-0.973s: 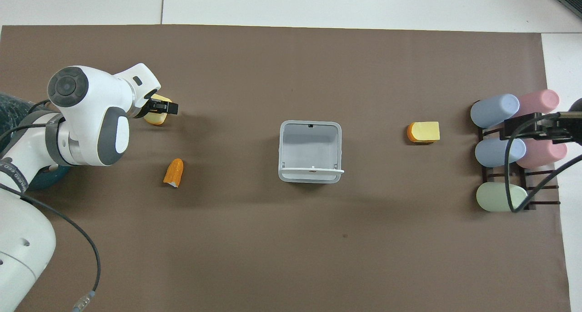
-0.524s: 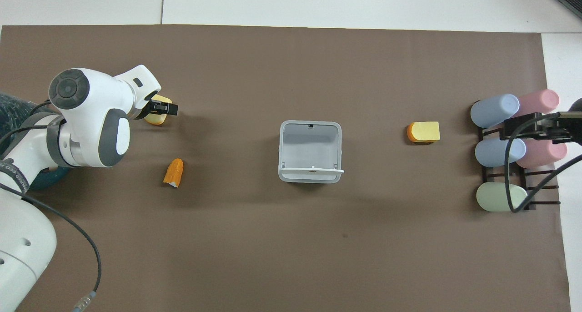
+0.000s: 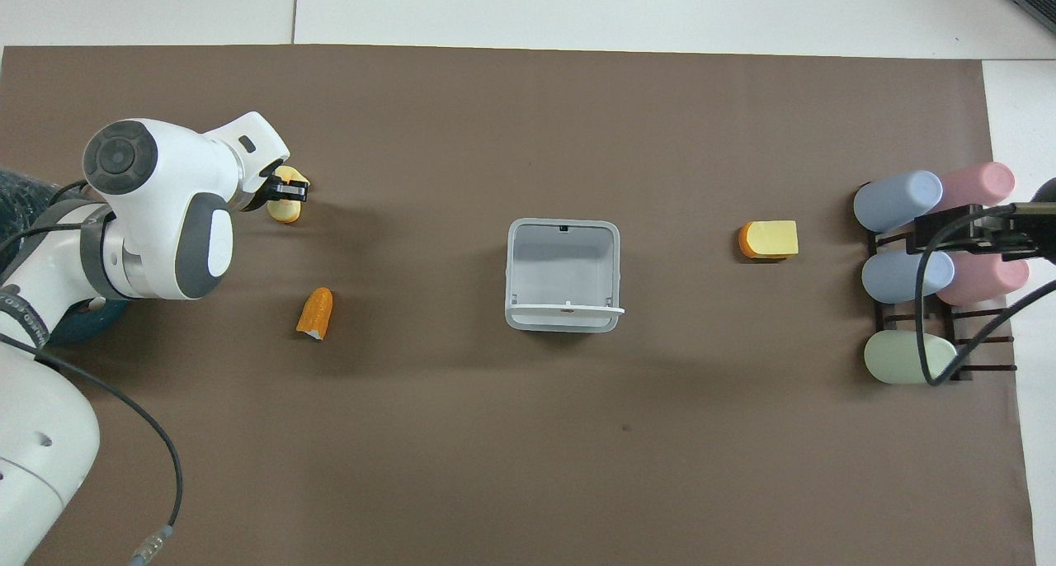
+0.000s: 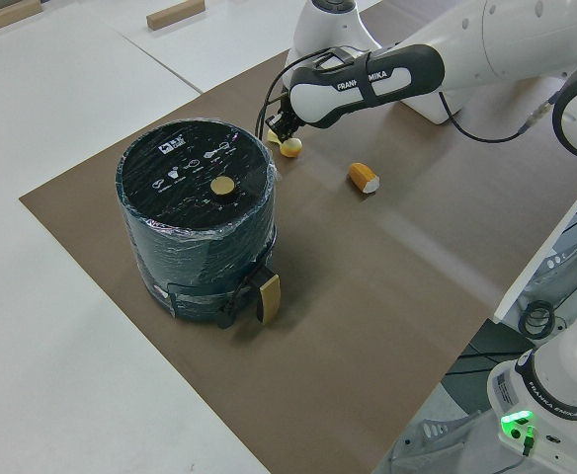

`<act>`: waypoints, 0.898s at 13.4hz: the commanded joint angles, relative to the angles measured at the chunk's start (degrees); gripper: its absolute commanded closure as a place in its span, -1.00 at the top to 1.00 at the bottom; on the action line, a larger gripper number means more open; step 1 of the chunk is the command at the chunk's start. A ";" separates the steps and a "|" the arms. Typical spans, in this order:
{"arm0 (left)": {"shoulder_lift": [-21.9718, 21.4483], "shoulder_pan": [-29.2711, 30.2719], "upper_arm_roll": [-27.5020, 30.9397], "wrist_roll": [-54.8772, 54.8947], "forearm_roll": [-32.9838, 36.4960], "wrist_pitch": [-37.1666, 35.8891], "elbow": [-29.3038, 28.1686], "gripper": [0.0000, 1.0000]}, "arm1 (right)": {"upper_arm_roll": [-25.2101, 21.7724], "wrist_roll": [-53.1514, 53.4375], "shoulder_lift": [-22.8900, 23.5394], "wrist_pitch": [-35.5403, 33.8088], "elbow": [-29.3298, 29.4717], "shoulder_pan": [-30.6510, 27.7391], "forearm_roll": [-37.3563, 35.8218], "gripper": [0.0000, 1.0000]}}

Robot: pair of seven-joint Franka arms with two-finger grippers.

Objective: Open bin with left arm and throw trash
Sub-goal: 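Grasp the yellow cube with the left gripper and lift it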

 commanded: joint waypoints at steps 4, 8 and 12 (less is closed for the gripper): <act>1.49 -3.64 0.30 -10.00 -0.06 -8.00 9.67 -1.00 | 0.39 -0.86 -0.56 -0.77 -0.11 -0.28 -0.47 1.00; 0.52 -11.02 0.48 -23.10 -0.15 -10.44 10.28 -1.00 | 0.39 -0.78 -0.83 -1.30 0.16 -0.19 -0.47 1.00; 0.08 -16.13 0.21 -31.73 -0.23 -23.97 18.10 -1.00 | 0.39 -0.60 -1.18 -1.13 -0.28 -0.28 -0.47 1.00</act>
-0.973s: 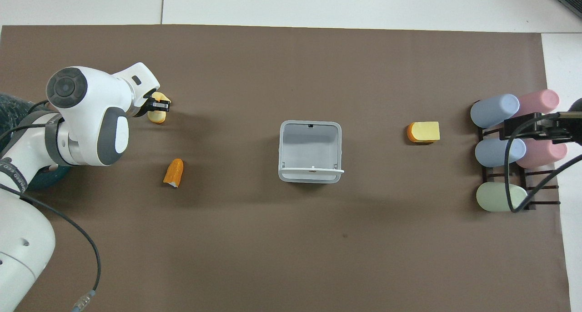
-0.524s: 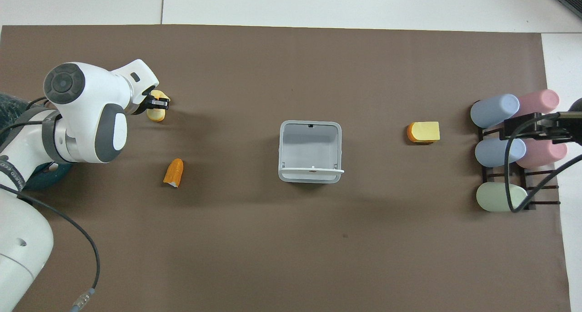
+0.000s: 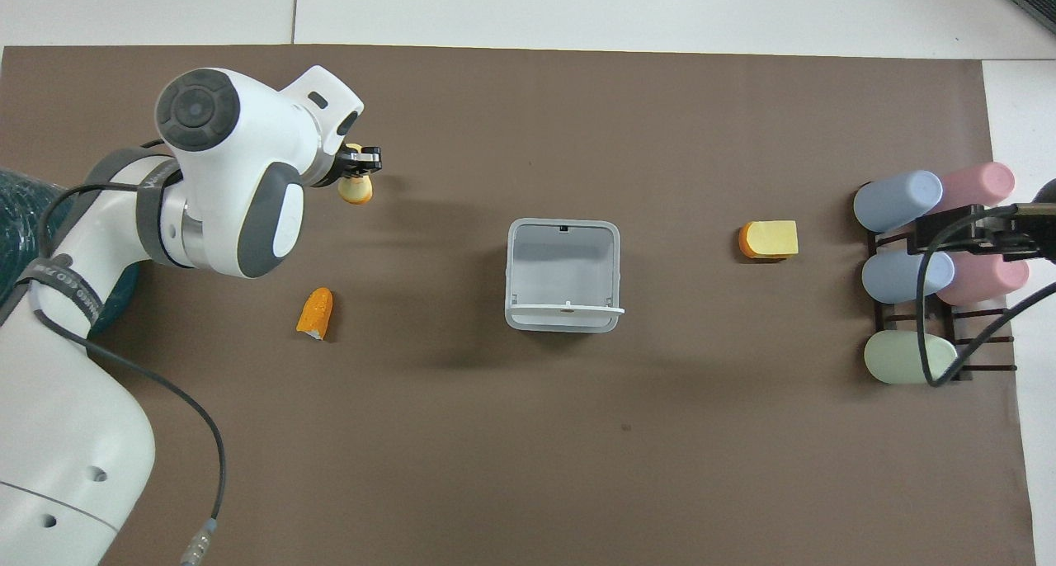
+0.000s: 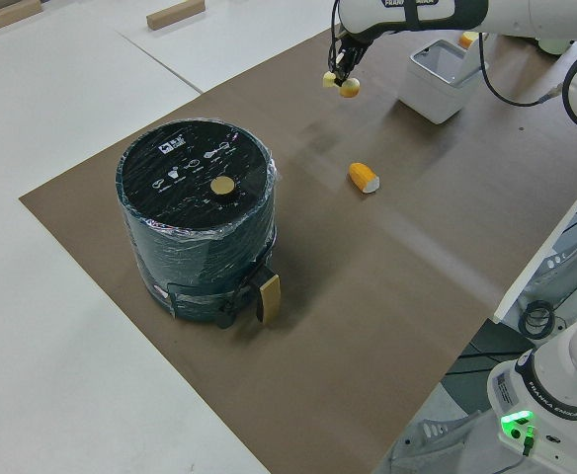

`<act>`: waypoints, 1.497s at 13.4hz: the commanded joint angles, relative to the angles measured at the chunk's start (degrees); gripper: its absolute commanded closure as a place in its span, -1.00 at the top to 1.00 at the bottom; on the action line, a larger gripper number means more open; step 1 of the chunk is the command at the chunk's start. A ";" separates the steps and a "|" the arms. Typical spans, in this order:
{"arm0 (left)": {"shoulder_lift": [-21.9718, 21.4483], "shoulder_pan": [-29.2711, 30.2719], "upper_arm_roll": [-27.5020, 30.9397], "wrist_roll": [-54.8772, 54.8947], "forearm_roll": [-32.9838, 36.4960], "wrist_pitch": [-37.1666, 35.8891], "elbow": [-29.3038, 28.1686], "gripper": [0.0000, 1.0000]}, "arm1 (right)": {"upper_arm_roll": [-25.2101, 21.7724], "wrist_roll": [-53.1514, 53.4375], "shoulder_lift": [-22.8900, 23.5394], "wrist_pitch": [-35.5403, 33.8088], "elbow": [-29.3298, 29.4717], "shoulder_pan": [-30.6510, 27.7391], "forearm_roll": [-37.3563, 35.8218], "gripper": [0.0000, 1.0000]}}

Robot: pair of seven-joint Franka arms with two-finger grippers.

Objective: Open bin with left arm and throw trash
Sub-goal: 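Carry the yellow cube over the bin and open the left gripper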

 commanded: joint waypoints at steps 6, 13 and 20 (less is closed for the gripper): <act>-1.61 -8.69 -0.50 -15.07 -0.72 -7.53 4.11 -1.00 | 0.38 -0.78 -1.30 1.28 -1.83 -0.28 -0.39 1.00; -1.52 -13.00 -3.93 -23.69 -2.04 -5.17 4.11 -1.00 | 0.38 -0.78 -1.04 5.06 -4.11 -0.28 -0.39 1.00; -1.43 -14.24 -3.93 -24.76 -2.04 -1.56 3.50 -0.10 | 0.47 -0.69 -1.04 9.54 -6.84 -0.19 0.32 1.00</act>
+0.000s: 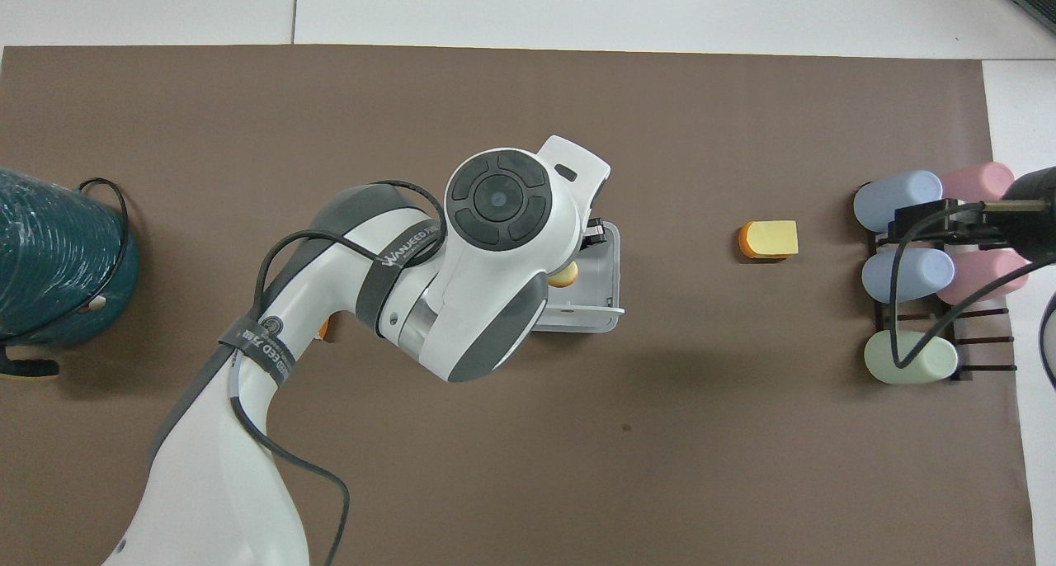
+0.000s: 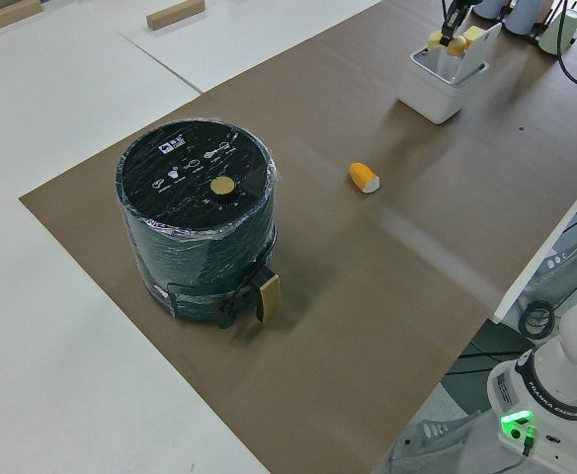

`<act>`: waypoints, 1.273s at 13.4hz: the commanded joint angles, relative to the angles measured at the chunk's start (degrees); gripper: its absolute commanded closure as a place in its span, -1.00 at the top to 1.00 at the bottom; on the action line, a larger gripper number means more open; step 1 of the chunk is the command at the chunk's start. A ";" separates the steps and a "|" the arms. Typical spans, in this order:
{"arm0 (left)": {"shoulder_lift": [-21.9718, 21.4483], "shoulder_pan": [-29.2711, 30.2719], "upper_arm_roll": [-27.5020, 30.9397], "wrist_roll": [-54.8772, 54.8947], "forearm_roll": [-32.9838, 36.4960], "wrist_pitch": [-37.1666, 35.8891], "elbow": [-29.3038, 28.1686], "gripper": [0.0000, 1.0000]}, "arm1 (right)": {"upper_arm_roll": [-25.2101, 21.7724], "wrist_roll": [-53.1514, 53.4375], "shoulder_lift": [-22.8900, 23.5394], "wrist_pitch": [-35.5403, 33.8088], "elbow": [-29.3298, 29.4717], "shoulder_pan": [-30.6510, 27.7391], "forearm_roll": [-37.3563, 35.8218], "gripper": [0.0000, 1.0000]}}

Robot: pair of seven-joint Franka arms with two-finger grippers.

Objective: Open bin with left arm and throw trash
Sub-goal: 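Carry the yellow cube over the bin and open the left gripper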

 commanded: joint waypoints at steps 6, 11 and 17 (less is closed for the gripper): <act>0.27 -2.21 0.75 -1.34 -0.65 2.70 -2.36 0.21 | 0.41 -0.69 -1.06 1.49 -1.82 -0.28 0.35 1.00; 0.80 -2.49 0.75 -1.52 -0.56 4.99 -3.59 0.21 | 0.41 -0.69 -1.06 1.67 -2.09 -0.28 0.35 1.00; 0.71 3.74 1.45 -0.04 -0.21 -5.89 3.42 0.12 | 0.50 -0.60 5.60 13.69 -2.70 2.62 0.35 1.00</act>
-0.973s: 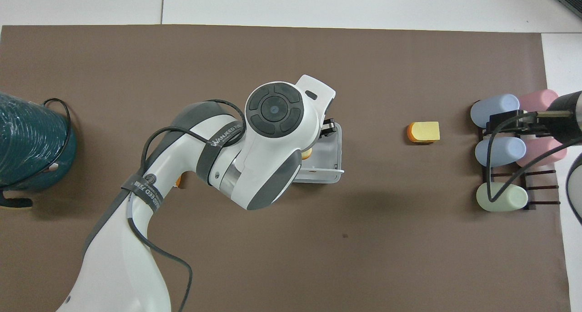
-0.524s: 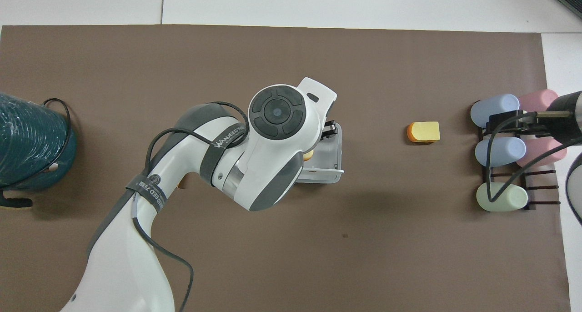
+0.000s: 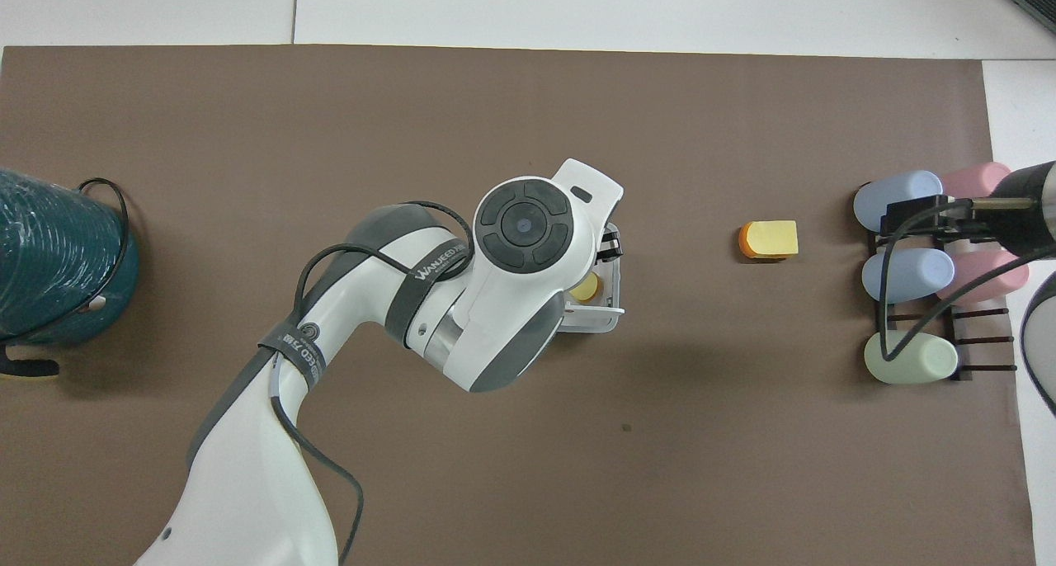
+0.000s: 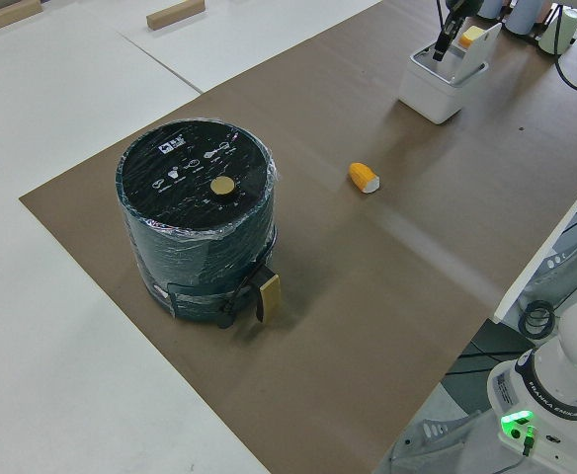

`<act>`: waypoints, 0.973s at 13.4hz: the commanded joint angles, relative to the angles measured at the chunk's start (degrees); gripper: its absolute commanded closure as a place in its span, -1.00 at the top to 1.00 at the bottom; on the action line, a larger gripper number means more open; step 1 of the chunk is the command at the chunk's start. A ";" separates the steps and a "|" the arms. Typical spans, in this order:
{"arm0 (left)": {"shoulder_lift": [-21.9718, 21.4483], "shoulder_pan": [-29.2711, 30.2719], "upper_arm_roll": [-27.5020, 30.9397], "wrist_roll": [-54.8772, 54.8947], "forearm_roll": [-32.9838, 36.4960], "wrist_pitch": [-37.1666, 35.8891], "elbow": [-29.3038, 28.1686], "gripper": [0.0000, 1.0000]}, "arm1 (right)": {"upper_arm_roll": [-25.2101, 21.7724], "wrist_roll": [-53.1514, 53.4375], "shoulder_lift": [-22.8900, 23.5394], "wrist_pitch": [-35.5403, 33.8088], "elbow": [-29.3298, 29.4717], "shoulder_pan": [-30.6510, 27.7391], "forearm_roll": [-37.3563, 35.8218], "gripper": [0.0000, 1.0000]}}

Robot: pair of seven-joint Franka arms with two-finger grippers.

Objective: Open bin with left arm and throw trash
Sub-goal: 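Carry the yellow cube over the bin and open the left gripper, then reach the left gripper to the carrot while the right gripper reaches the block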

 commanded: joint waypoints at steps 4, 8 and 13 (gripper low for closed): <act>-1.68 9.75 0.01 11.20 0.23 -9.66 3.16 0.12 | 0.28 -0.69 11.28 13.69 -0.28 2.40 0.30 1.00; -4.84 15.20 0.01 24.66 2.24 -12.13 -3.51 0.12 | 0.27 -1.48 14.82 22.29 -5.96 3.55 -0.66 1.00; -9.32 21.88 0.18 38.55 4.97 -8.12 -15.01 0.24 | 0.19 -3.41 16.84 30.32 -13.28 3.64 -1.37 1.00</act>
